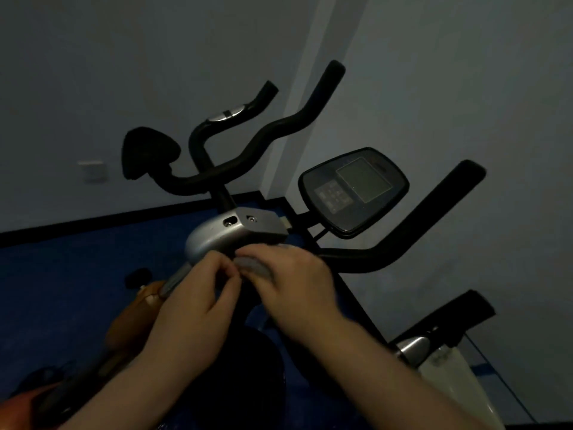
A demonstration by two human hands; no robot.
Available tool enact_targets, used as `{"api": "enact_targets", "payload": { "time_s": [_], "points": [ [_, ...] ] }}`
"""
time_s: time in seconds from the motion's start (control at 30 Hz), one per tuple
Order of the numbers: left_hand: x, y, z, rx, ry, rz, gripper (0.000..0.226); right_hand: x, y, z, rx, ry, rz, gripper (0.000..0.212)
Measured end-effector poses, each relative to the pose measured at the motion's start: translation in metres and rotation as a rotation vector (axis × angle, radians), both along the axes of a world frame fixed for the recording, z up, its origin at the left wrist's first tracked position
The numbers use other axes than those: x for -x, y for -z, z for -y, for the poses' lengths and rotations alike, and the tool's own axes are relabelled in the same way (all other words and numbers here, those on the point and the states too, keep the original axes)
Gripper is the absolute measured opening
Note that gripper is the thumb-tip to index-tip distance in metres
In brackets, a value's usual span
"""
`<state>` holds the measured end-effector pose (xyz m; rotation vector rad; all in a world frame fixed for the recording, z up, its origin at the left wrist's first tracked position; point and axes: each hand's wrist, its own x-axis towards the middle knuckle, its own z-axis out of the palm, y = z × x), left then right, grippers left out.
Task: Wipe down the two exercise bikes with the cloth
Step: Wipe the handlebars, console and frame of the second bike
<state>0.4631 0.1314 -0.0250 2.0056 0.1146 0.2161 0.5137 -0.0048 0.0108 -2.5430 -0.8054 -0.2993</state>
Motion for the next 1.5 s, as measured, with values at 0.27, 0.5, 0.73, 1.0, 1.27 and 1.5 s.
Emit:
{"api": "enact_targets", "payload": {
  "time_s": [0.27, 0.5, 0.73, 1.0, 1.27, 1.5],
  "points": [
    [0.000, 0.015, 0.004, 0.335, -0.186, 0.110, 0.016, 0.011, 0.010, 0.018, -0.086, 0.192, 0.070, 0.028],
    [0.000, 0.017, 0.002, 0.407, -0.153, 0.115, 0.008, 0.027, -0.010, 0.021, -0.126, -0.221, -0.556, 0.024],
    [-0.002, 0.018, 0.001, 0.306, -0.047, 0.050, 0.012, -0.025, -0.048, 0.029, -0.424, 0.073, -0.118, 0.019],
    [-0.002, 0.020, -0.001, 0.269, -0.032, 0.062, 0.020, -0.042, -0.022, 0.004, 0.296, -0.170, -0.222, 0.016],
    [-0.001, 0.022, -0.002, 0.267, -0.042, 0.070, 0.024, -0.047, -0.023, -0.011, 0.287, -0.160, -0.190, 0.013],
    [-0.002, 0.023, -0.001, 0.244, -0.045, 0.074, 0.023, -0.058, -0.030, -0.013, 0.297, -0.114, -0.224, 0.014]
  ]
}}
